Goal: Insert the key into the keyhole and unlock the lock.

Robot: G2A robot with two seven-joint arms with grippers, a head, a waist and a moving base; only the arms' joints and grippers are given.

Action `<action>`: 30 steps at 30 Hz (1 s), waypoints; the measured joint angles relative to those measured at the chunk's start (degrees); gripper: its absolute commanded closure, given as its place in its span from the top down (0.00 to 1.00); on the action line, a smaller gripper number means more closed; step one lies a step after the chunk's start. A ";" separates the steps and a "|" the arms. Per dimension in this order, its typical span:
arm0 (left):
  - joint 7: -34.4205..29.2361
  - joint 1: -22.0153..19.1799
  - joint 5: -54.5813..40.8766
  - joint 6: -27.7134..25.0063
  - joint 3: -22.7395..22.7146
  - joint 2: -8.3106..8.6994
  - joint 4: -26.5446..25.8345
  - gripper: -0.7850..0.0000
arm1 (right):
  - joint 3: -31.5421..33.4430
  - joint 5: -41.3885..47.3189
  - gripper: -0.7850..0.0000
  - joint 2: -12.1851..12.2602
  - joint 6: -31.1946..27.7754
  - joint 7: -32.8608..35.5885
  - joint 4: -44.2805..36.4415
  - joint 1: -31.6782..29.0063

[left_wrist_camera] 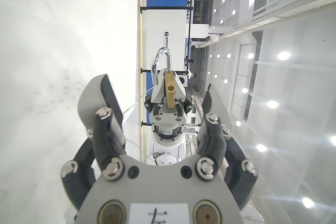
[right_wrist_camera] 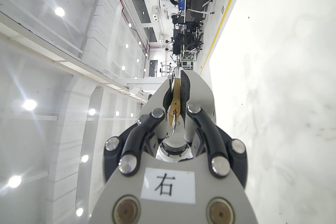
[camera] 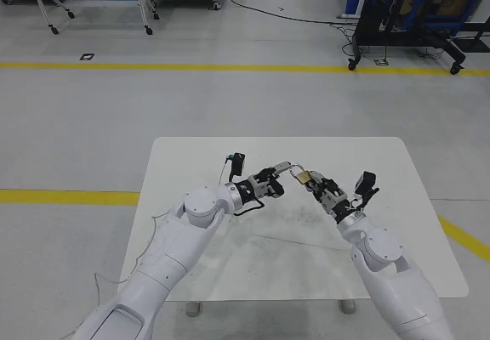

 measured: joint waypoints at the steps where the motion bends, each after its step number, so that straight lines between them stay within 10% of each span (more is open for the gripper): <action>1: 0.06 -0.01 -0.02 -0.04 -0.10 0.01 -0.01 1.00 | 0.59 -2.12 0.00 0.30 2.25 1.00 0.30 0.00; 9: 0.37 0.17 -0.31 -0.60 -0.96 0.14 -0.29 1.00 | 2.30 -11.87 0.00 1.61 16.14 6.71 1.39 0.45; 13: 0.10 0.33 -0.33 -0.64 -1.16 0.19 -0.46 1.00 | 1.87 -13.85 0.44 1.81 18.46 8.87 1.60 0.52; 21: 0.53 0.40 0.43 -0.48 -1.08 0.19 -0.59 1.00 | 1.31 -16.45 1.00 2.09 20.78 11.46 0.56 0.22; 30: 0.96 0.75 1.04 -0.60 -1.15 0.23 -1.01 1.00 | 7.13 -14.05 1.00 2.92 17.30 13.46 -5.05 -5.31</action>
